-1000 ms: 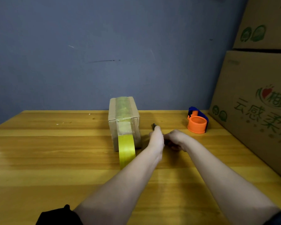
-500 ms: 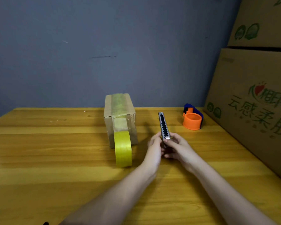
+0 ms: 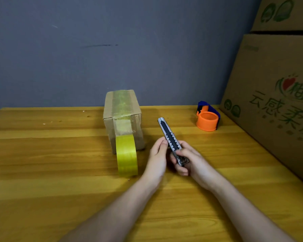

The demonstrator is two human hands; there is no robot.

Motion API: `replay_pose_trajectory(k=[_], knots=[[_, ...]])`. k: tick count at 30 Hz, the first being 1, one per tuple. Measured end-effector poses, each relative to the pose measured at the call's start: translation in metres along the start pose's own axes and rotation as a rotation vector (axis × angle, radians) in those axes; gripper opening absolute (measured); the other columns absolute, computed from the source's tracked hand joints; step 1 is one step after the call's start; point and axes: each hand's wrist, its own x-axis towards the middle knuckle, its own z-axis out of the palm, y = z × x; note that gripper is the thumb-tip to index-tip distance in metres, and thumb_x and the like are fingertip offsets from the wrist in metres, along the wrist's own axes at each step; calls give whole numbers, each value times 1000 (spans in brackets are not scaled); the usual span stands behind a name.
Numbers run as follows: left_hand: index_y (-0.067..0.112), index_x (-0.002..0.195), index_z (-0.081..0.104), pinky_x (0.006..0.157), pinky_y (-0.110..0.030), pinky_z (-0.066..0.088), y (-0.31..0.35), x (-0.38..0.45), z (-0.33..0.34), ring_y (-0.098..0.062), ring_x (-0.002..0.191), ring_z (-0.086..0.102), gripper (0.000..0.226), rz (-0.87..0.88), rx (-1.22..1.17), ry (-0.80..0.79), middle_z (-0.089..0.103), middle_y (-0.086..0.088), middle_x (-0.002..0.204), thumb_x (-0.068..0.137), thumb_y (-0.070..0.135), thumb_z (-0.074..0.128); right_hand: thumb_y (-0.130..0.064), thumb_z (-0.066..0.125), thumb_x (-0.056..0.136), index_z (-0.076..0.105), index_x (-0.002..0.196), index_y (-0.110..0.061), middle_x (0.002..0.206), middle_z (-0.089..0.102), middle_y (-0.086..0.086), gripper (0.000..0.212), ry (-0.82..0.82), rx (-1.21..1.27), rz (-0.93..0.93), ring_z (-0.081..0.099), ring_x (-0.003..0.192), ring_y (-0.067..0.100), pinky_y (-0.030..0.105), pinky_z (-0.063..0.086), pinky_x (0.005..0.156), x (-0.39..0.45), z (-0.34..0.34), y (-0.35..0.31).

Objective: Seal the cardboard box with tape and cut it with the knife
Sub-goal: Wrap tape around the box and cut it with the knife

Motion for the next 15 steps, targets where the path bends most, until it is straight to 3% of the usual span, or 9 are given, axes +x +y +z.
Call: replay_pose_trajectory(k=[1,4,5,7,9,12,15], knots=[[21,99,64,84,-33,47,1,0,-1,-22,88,61,27,-7,-18,-8,69,-10,103,100,14,38,-15,47,82,50,108,-14,67,52,7,26,-30,-2,17,35,36,10,17,27,37,0,-1,0],[20,102,62,57,-28,51,5,-3,-2,-20,73,63,26,-54,-100,-51,69,-10,105,100,16,36,-14,51,92,53,111,-12,75,64,3,19,-82,-101,35,52,47,13,21,42,46,-2,-3,0],[19,104,62,57,-32,51,5,-2,-3,-24,75,63,26,-62,-128,-60,69,-10,105,100,17,37,-14,49,93,54,109,-12,76,65,2,17,-87,-132,34,54,49,14,21,44,49,-2,-3,0],[20,107,63,73,-41,52,6,-1,-3,-29,89,62,26,-57,-141,-60,70,-12,105,100,17,38,-18,46,95,55,105,-11,72,62,1,14,-79,-183,5,51,48,12,20,42,49,-2,-4,0],[20,106,64,88,-40,50,6,-1,-4,-25,98,64,26,-71,-166,-61,70,-14,104,99,15,39,-21,44,95,53,107,-8,64,55,0,20,-41,-257,-33,43,43,9,18,37,46,-3,-3,-1],[17,106,64,81,-28,53,5,0,-5,-19,95,64,25,-75,-172,-95,69,-13,101,98,12,41,-17,38,100,51,105,0,53,45,-6,22,55,-349,-68,35,38,6,16,30,40,-3,0,-2],[15,101,64,77,-24,54,1,0,-5,-17,87,60,20,-68,-161,-106,66,-13,102,96,11,45,-18,40,99,55,90,-3,43,39,-7,24,165,-371,-83,29,33,5,14,24,34,-3,2,-4]])
